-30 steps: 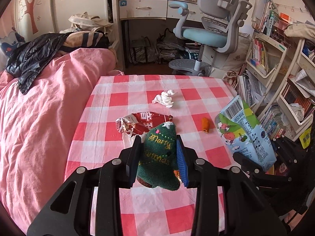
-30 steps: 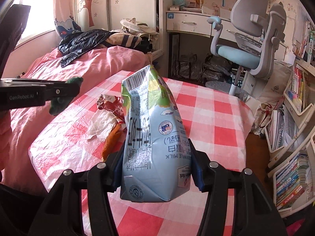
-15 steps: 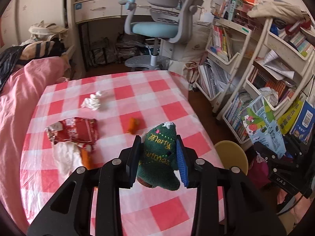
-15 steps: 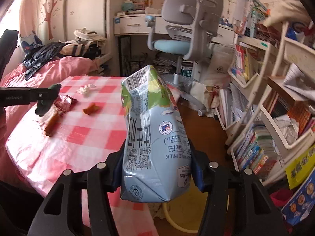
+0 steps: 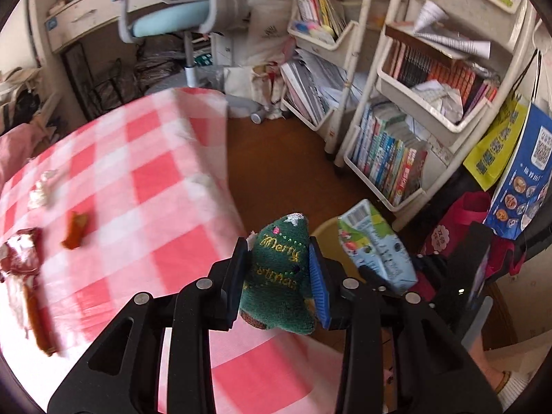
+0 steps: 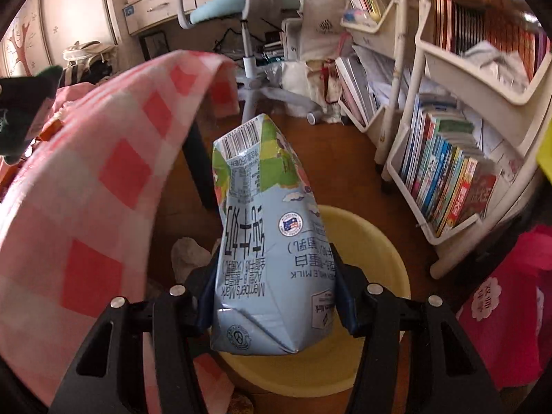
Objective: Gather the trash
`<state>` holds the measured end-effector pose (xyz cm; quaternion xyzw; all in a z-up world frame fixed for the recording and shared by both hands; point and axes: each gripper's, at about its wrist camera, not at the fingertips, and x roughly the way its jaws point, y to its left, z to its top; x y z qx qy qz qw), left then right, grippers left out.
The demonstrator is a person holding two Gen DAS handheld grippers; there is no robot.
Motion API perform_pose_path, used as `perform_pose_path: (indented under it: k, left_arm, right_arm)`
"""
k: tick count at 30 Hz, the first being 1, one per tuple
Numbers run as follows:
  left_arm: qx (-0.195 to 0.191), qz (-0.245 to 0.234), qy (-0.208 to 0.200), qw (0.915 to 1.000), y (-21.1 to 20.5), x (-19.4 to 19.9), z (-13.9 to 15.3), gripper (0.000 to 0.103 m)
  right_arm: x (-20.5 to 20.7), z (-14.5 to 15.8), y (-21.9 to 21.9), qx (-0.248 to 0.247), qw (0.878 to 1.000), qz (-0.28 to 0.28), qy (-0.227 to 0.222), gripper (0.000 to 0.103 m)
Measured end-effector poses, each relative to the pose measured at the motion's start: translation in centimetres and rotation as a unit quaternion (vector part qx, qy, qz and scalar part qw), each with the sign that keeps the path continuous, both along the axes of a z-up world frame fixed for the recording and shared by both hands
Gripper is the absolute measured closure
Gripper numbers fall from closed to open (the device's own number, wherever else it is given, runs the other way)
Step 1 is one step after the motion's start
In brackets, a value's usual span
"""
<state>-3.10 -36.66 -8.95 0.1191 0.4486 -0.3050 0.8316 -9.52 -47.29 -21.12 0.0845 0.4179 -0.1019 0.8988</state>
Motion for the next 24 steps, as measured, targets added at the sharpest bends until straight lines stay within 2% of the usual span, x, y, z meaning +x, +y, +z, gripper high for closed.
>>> perform_pose_path:
  k: [3, 6, 8, 9, 11, 14, 19, 24]
  left_arm:
    - [0.008, -0.012, 0.016, 0.9998, -3.1, 0.2, -1.9, 0.070]
    - [0.011, -0.024, 0.033, 0.9991, -5.8, 0.2, -3.9, 0.062]
    - [0.011, -0.035, 0.041, 0.9985, -7.1, -0.1, -4.7, 0.050]
    - [0.014, -0.038, 0.039, 0.9985, -7.4, -0.2, -4.7, 0.047]
    - [0.017, -0.038, 0.020, 0.9989, -7.5, -0.6, -4.4, 0.032]
    - [0.015, -0.023, -0.008, 0.9996, -6.3, -1.0, -3.4, 0.023]
    - [0.010, 0.026, -0.048, 0.9984, -1.7, -0.7, -1.0, 0.019]
    - [0.000, 0.085, -0.082, 0.9930, 4.7, 0.7, 2.3, 0.017]
  right_arm:
    - [0.1, -1.3, -1.0, 0.000, 1.000, -0.011, 0.006, 0.038]
    - [-0.6, -1.6, -2.0, 0.007, 1.000, -0.029, 0.005, 0.036]
    - [-1.4, -1.4, -2.3, 0.004, 0.999, -0.031, 0.006, 0.035]
    - [-1.8, -1.2, -2.3, -0.001, 1.000, -0.028, 0.004, 0.032]
    - [-2.6, -0.3, -2.1, -0.019, 1.000, -0.016, -0.002, 0.030]
    - [-3.2, 1.1, -1.9, -0.040, 0.999, -0.002, -0.018, 0.027]
    - [-2.8, 5.8, 0.7, -0.069, 0.995, 0.035, -0.064, 0.024]
    - [-1.3, 9.4, 4.5, -0.092, 0.988, 0.088, -0.087, 0.023]
